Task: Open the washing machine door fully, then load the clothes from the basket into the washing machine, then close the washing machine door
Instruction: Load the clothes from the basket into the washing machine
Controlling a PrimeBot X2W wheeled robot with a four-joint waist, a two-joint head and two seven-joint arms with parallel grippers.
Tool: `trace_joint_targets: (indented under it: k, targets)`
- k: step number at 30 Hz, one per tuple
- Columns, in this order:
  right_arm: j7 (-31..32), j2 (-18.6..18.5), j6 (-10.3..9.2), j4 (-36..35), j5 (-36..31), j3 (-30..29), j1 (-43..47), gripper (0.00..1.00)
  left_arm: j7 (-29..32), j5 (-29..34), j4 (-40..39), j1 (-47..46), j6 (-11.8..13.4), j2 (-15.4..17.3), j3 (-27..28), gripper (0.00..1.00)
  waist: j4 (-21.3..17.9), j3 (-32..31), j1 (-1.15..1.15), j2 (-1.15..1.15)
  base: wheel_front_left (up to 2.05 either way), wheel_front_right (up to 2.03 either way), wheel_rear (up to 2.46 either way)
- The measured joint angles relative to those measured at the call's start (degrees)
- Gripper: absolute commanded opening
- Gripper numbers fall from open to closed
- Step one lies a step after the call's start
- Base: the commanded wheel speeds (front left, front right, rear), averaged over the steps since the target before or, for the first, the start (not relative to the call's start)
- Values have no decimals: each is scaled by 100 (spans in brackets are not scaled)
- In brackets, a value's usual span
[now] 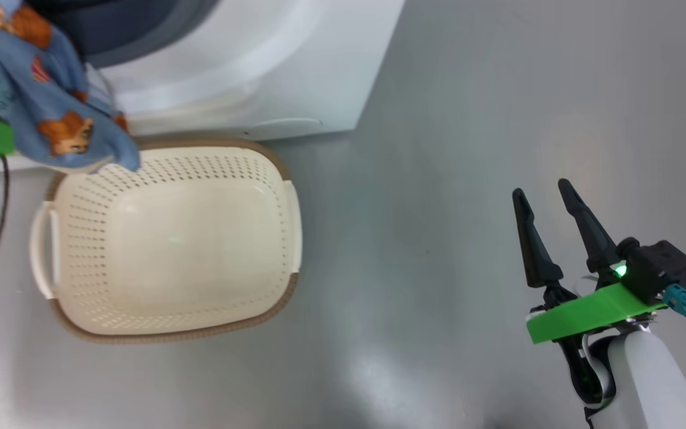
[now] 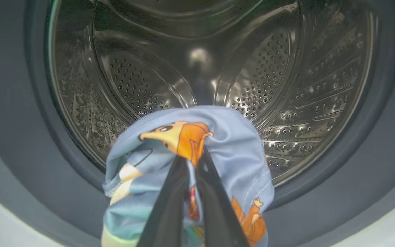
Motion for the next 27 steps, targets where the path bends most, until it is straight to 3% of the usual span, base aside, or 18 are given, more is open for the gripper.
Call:
trace_joint_targets:
  k: [10,17,18,19,27]
  targets:
    - [0,82,0,-29,0,88,-208,100,0,-279,1244,-1224,0,296,-598,0,-319,374,0,0,0,0,0]
    - [0,158,0,-91,0,154,-315,100,0,164,448,-1746,0,480,-127,1,-482,627,0,0,0,0,0]
    - [0,159,0,-99,-1,153,-343,100,-1,260,344,-1745,0,474,-15,43,-502,653,0,0,0,0,0]
    - [0,160,0,-100,-1,153,-358,100,-1,316,310,-1741,0,457,81,100,-523,676,0,0,0,0,0]
    - [0,178,0,-97,-8,148,-359,100,-1,534,258,-1421,0,293,297,100,-538,687,0,0,0,0,0]
